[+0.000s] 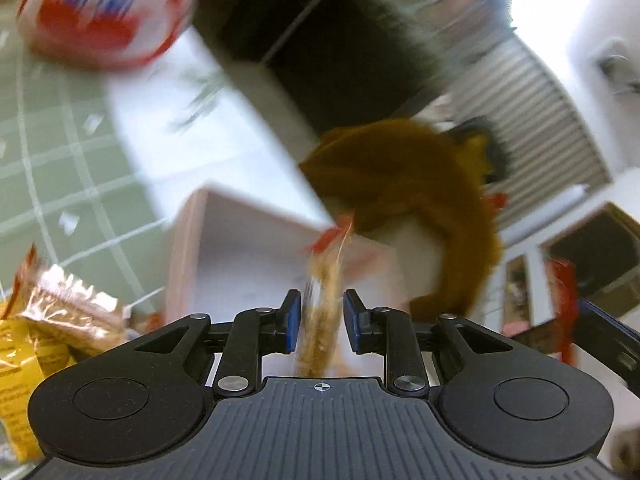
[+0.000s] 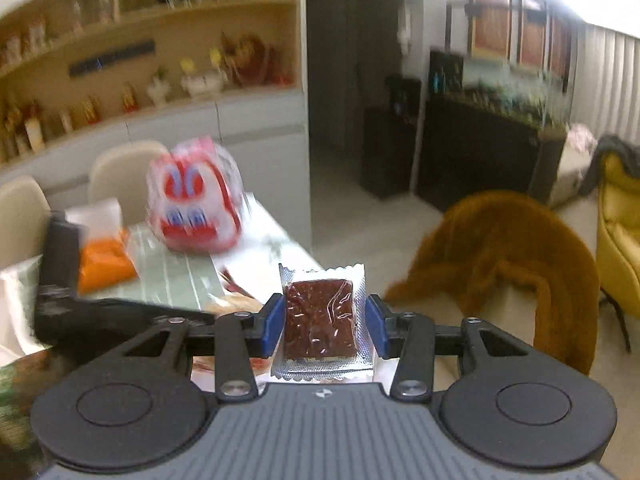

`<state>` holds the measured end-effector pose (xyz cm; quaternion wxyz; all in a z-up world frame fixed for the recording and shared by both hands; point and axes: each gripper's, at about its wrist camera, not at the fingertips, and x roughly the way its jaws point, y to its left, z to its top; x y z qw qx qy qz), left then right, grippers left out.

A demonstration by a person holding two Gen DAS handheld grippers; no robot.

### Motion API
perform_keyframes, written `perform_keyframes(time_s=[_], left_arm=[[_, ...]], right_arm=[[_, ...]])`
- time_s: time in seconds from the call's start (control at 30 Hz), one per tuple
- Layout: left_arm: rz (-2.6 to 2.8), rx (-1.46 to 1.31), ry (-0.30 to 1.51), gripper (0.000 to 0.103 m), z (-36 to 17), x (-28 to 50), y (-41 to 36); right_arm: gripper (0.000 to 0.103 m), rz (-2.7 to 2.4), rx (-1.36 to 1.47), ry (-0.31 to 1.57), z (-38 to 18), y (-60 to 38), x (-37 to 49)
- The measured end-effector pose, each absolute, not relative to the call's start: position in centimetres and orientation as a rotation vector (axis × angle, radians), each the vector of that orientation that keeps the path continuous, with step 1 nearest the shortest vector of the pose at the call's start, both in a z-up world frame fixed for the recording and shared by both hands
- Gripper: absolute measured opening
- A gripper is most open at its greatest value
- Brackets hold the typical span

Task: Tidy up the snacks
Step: 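Lower the chocolate into the box with the right tool while the left releases the wafer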

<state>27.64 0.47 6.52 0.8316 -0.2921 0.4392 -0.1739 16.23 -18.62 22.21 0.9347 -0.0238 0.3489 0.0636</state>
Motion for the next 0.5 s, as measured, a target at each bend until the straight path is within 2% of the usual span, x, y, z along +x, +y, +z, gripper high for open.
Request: perform_keyframes(time_s=[0.27, 0.37, 0.5], left_arm=[[-0.341, -0.539, 0.818, 0.029, 8.3, 23.2, 3.8], [-0.293, -0.485, 0.799, 0.029, 8.7, 21.9, 5.5], [-0.158, -0.482, 0.805, 0.029, 7.9, 22.2, 9.2]], right_arm=[[0.044, 0.130, 0.013, 0.833, 15.8, -17.4, 20.9], [0.056, 0.130, 0.088, 0.871, 13.2, -17.1, 23.0], [0.058, 0.112, 0.129, 0.899, 11.6, -17.3, 22.9]])
